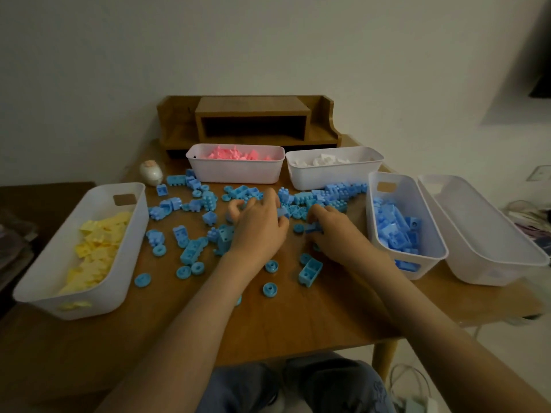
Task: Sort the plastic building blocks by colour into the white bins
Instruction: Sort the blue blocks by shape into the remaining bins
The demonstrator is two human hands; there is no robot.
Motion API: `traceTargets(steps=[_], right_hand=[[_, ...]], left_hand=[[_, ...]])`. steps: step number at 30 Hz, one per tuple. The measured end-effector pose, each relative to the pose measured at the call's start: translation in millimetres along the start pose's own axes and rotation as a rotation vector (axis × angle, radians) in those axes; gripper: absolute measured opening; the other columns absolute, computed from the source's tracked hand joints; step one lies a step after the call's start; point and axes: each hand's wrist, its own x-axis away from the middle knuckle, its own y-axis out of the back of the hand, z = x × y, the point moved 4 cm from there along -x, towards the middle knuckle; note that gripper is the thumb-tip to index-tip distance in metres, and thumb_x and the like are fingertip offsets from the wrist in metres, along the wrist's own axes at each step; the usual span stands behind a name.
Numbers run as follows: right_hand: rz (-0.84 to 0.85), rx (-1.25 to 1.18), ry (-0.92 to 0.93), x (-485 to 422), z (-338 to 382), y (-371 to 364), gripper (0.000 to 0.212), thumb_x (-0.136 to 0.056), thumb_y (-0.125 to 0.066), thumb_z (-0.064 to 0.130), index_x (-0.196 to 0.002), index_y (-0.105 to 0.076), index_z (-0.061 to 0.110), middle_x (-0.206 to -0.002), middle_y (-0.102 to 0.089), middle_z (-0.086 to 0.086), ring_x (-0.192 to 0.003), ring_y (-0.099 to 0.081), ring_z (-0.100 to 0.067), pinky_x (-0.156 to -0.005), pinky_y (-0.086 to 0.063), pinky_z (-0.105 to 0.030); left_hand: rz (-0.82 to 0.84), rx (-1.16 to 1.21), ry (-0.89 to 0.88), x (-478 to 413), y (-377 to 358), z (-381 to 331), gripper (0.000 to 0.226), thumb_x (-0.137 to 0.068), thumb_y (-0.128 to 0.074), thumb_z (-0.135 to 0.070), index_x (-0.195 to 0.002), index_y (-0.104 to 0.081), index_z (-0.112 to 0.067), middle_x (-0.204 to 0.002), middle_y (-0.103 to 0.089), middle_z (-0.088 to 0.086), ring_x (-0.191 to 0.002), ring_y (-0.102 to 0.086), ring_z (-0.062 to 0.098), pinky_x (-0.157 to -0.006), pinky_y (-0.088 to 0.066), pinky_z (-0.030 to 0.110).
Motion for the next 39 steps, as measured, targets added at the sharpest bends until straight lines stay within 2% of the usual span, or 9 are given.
traceTargets(steps=[6, 11, 14, 17, 20, 23, 27, 33, 39], right_hand=[[-0.224, -0.049, 0.093, 13.6, 13.9, 39.0, 0.020, -0.091, -0.057, 0.019, -0.110, -0.052, 0.014, -0.116, -0.052, -0.004, -0.100, -0.053, -0.017, -0.083, -0.045, -0.025], [-0.334, 0.053, 0.019, 25.2, -21.9, 83.7, 0.022, -0.092, -0.056, 0.024, -0.108, -0.055, 0.010, -0.110, -0.056, -0.011, -0.094, -0.054, -0.022, -0.078, -0.041, -0.026], [-0.287, 0.097, -0.149, 29.5, -58.2, 92.0, 0.024, -0.092, -0.056, 0.022, -0.110, -0.056, 0.007, -0.117, -0.056, -0.015, -0.102, -0.054, -0.029, -0.080, -0.037, -0.028], [-0.151, 0.251, -0.283, 33.7, -82.3, 86.0, 0.031, -0.095, -0.048, 0.027, -0.125, -0.049, 0.019, -0.127, -0.055, -0.010, -0.115, -0.051, -0.031, -0.095, -0.034, -0.038], [-0.117, 0.344, -0.308, 38.4, -92.1, 84.7, 0.040, -0.095, -0.042, 0.021, -0.134, -0.041, 0.028, -0.133, -0.052, -0.005, -0.119, -0.049, -0.026, -0.098, -0.027, -0.037], [-0.091, 0.390, -0.277, 40.7, -93.0, 84.1, 0.052, -0.094, -0.037, 0.011, -0.141, -0.031, 0.031, -0.139, -0.046, -0.002, -0.124, -0.045, -0.024, -0.099, -0.026, -0.037], [-0.139, 0.344, -0.258, 41.4, -85.0, 85.6, 0.061, -0.092, -0.035, 0.003, -0.146, -0.021, 0.028, -0.144, -0.039, -0.004, -0.127, -0.041, -0.026, -0.102, -0.025, -0.041], [-0.348, 0.165, -0.116, 41.0, -40.9, 86.3, 0.053, -0.091, -0.039, 0.003, -0.141, -0.035, 0.020, -0.143, -0.041, -0.006, -0.130, -0.036, -0.026, -0.106, -0.023, -0.041], [-0.305, 0.019, 0.147, 28.4, 25.2, 55.6, 0.044, -0.091, -0.049, 0.009, -0.134, -0.044, 0.016, -0.133, -0.049, -0.007, -0.121, -0.044, -0.027, -0.102, -0.035, -0.043]], left_hand=[[0.088, 0.109, 0.008, 0.8, 11.7, -18.3, 0.014, -0.094, -0.048, -0.027, -0.097, -0.035, -0.027, -0.080, -0.055, -0.009, -0.086, -0.053, 0.012, -0.094, -0.022, 0.034], [0.198, 0.280, -0.077, 8.2, 22.8, -70.0, 0.015, -0.094, -0.050, -0.026, -0.098, -0.036, -0.025, -0.077, -0.052, -0.007, -0.078, -0.047, 0.011, -0.088, -0.033, 0.035], [0.281, 0.338, -0.126, 6.0, 11.2, -104.6, 0.013, -0.094, -0.048, -0.020, -0.098, -0.035, -0.024, -0.081, -0.052, -0.006, -0.084, -0.047, 0.016, -0.088, -0.034, 0.036], [0.333, 0.340, -0.158, 4.1, -4.6, -130.7, 0.012, -0.094, -0.048, -0.021, -0.100, -0.037, -0.021, -0.095, -0.053, -0.001, -0.097, -0.048, 0.025, -0.087, -0.035, 0.038], [0.319, 0.240, -0.167, 0.6, -17.1, -145.5, 0.028, -0.095, -0.051, -0.024, -0.119, -0.042, -0.013, -0.118, -0.049, 0.005, -0.109, -0.047, 0.026, -0.094, -0.030, 0.041], [0.324, 0.223, -0.112, -2.2, -25.9, -149.6, 0.044, -0.093, -0.056, -0.026, -0.129, -0.038, -0.010, -0.129, -0.042, 0.010, -0.116, -0.046, 0.029, -0.095, -0.035, 0.041], [0.408, 0.460, 0.011, -0.9, -24.5, -144.3, 0.035, -0.095, -0.052, -0.021, -0.126, -0.039, -0.009, -0.122, -0.050, 0.013, -0.107, -0.055, 0.029, -0.075, -0.043, 0.032], [0.424, 0.417, 0.012, 0.0, -7.1, -123.8, 0.026, -0.099, -0.038, -0.019, -0.121, -0.046, -0.008, -0.118, -0.056, 0.012, -0.106, -0.055, 0.027, -0.076, -0.044, 0.034], [0.271, 0.191, 0.036, 8.2, 31.5, -57.3, 0.028, -0.095, -0.045, -0.013, -0.123, -0.048, -0.013, -0.123, -0.052, 0.007, -0.110, -0.053, 0.023, -0.084, -0.045, 0.033]])
